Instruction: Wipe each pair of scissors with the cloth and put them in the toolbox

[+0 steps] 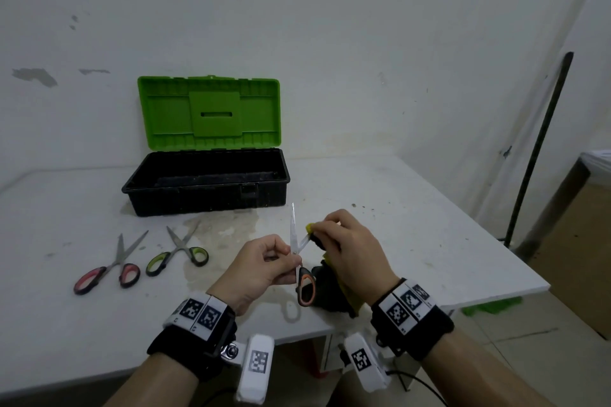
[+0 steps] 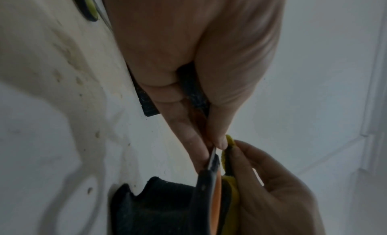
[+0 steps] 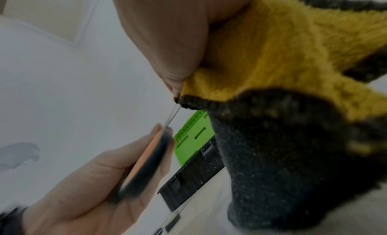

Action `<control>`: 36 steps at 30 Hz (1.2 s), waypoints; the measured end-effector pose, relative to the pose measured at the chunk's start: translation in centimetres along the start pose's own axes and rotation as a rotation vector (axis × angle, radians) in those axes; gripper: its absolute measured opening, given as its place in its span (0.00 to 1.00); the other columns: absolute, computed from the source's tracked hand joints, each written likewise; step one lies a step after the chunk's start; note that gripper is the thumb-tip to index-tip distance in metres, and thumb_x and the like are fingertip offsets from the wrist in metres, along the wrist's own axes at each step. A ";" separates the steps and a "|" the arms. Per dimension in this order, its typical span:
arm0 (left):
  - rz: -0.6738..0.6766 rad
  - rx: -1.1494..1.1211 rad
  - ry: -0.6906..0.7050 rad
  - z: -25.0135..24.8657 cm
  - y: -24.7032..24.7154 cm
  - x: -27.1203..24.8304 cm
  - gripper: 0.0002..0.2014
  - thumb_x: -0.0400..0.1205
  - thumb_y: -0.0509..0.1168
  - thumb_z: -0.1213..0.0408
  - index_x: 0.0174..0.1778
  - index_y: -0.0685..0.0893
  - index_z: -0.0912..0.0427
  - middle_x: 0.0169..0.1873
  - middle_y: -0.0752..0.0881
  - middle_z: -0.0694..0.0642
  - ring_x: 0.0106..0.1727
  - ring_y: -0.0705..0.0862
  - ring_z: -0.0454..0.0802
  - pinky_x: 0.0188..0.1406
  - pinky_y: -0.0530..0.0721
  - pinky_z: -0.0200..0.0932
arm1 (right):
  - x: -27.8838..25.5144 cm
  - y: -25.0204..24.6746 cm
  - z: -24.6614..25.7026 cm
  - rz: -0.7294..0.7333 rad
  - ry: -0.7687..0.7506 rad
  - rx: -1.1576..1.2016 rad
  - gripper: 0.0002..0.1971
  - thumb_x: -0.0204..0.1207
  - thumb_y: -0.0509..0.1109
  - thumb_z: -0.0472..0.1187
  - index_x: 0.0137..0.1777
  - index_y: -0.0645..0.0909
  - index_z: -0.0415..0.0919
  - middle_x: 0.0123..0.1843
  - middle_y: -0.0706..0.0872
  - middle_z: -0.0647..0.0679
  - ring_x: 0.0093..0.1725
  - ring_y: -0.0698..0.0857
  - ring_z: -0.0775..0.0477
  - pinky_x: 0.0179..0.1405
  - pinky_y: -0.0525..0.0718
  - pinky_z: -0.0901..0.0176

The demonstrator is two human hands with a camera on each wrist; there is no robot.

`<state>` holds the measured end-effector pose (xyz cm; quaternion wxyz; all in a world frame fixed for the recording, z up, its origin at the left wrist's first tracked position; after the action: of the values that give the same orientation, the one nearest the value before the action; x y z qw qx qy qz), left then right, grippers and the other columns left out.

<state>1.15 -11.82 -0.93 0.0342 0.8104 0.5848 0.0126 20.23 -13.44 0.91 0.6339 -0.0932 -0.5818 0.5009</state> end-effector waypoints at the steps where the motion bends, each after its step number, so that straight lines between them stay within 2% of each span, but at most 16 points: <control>1: -0.003 0.011 0.003 0.1 -0.1 0.0 0.07 0.79 0.73 0.76 0.41 0.79 0.66 0.40 0.87 0.69 0.41 0.91 0.58 0.41 0.91 0.45 | 0.4 -0.2 -0.4 -0.018 0.051 0.002 0.07 0.82 0.69 0.45 0.55 0.87 0.49 0.51 0.81 0.54 0.38 0.83 0.48 0.33 0.85 0.46; 4: -0.019 0.020 -0.015 0.3 -0.2 0.0 0.07 0.79 0.72 0.76 0.41 0.80 0.66 0.39 0.87 0.68 0.39 0.91 0.55 0.39 0.91 0.44 | 1.4 -0.8 -1.1 -0.059 0.167 0.013 0.08 0.83 0.68 0.45 0.54 0.88 0.47 0.50 0.81 0.54 0.40 0.83 0.48 0.38 0.85 0.45; 6: -0.036 0.021 -0.028 0.4 -0.3 0.0 0.07 0.79 0.72 0.76 0.42 0.80 0.66 0.38 0.88 0.65 0.38 0.91 0.54 0.39 0.90 0.43 | 1.3 -1.2 -0.5 -0.036 0.145 0.017 0.08 0.83 0.68 0.45 0.54 0.88 0.48 0.51 0.81 0.53 0.41 0.83 0.47 0.39 0.85 0.46; 10: -0.022 0.053 -0.022 0.4 -0.2 0.1 0.06 0.80 0.73 0.74 0.42 0.81 0.67 0.34 0.88 0.60 0.36 0.90 0.49 0.39 0.90 0.42 | 0.1 -0.5 2.4 0.254 0.039 -0.040 0.09 0.84 0.65 0.48 0.56 0.86 0.52 0.53 0.79 0.55 0.43 0.83 0.48 0.39 0.85 0.48; 12: -0.018 0.092 -0.016 0.5 0.0 0.0 0.06 0.80 0.73 0.74 0.42 0.81 0.67 0.34 0.88 0.60 0.35 0.90 0.47 0.39 0.90 0.42 | 0.1 0.1 2.6 0.357 0.061 -0.095 0.10 0.84 0.63 0.49 0.57 0.85 0.54 0.54 0.78 0.56 0.46 0.83 0.47 0.42 0.85 0.47; 14: -0.022 0.139 -0.007 0.6 0.0 -0.1 0.06 0.80 0.73 0.73 0.41 0.81 0.66 0.34 0.87 0.60 0.35 0.90 0.47 0.40 0.90 0.43 | 0.5 0.2 2.3 0.391 0.114 -0.134 0.10 0.84 0.63 0.49 0.57 0.85 0.55 0.55 0.77 0.56 0.47 0.84 0.46 0.43 0.85 0.46; 18: -0.024 0.201 0.004 0.4 -0.4 -0.3 0.07 0.80 0.73 0.74 0.40 0.80 0.65 0.34 0.87 0.60 0.35 0.90 0.49 0.40 0.91 0.44 | 1.5 -0.4 1.0 0.335 0.232 -0.195 0.11 0.86 0.60 0.48 0.56 0.85 0.52 0.54 0.77 0.54 0.45 0.84 0.44 0.43 0.85 0.44; 22: -0.022 0.148 -0.050 0.4 -0.7 -0.5 0.07 0.80 0.73 0.74 0.42 0.80 0.65 0.37 0.88 0.63 0.37 0.91 0.55 0.41 0.92 0.51 | 1.9 -1.1 0.0 0.257 0.309 -0.198 0.13 0.87 0.58 0.48 0.54 0.85 0.51 0.53 0.77 0.54 0.43 0.83 0.44 0.41 0.85 0.45; 26: -0.033 0.079 -0.122 0.5 -0.7 -0.5 0.07 0.78 0.74 0.74 0.47 0.82 0.68 0.41 0.87 0.65 0.38 0.90 0.56 0.41 0.91 0.51 | 1.8 -1.5 0.3 0.235 0.303 -0.096 0.12 0.86 0.58 0.49 0.54 0.85 0.54 0.52 0.77 0.58 0.46 0.82 0.47 0.44 0.84 0.48; 30: 0.026 0.019 -0.219 0.5 -0.5 -0.5 0.08 0.78 0.71 0.80 0.51 0.82 0.69 0.41 0.85 0.64 0.38 0.88 0.53 0.39 0.91 0.46 | 1.5 -1.5 0.7 0.245 0.298 -0.036 0.11 0.86 0.61 0.48 0.52 0.86 0.52 0.51 0.77 0.57 0.46 0.81 0.49 0.45 0.85 0.48; 36: 0.068 -0.105 -0.315 0.2 -0.8 -0.6 0.09 0.81 0.66 0.81 0.54 0.82 0.68 0.33 0.84 0.62 0.36 0.83 0.51 0.40 0.91 0.46 | 1.0 -1.5 1.2 0.308 0.259 -0.010 0.11 0.85 0.62 0.47 0.55 0.87 0.52 0.53 0.79 0.58 0.48 0.82 0.50 0.47 0.85 0.50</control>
<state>0.25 -12.11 -1.16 0.1674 0.8187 0.5430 -0.0829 19.80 -14.01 2.95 0.6187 -0.2481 -0.4769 0.5729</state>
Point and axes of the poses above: each hand's wrist, its own x-axis towards the middle knuckle, its own y-axis out of the palm, z = x × y, the point moved 1 cm from there along x, towards the middle knuckle
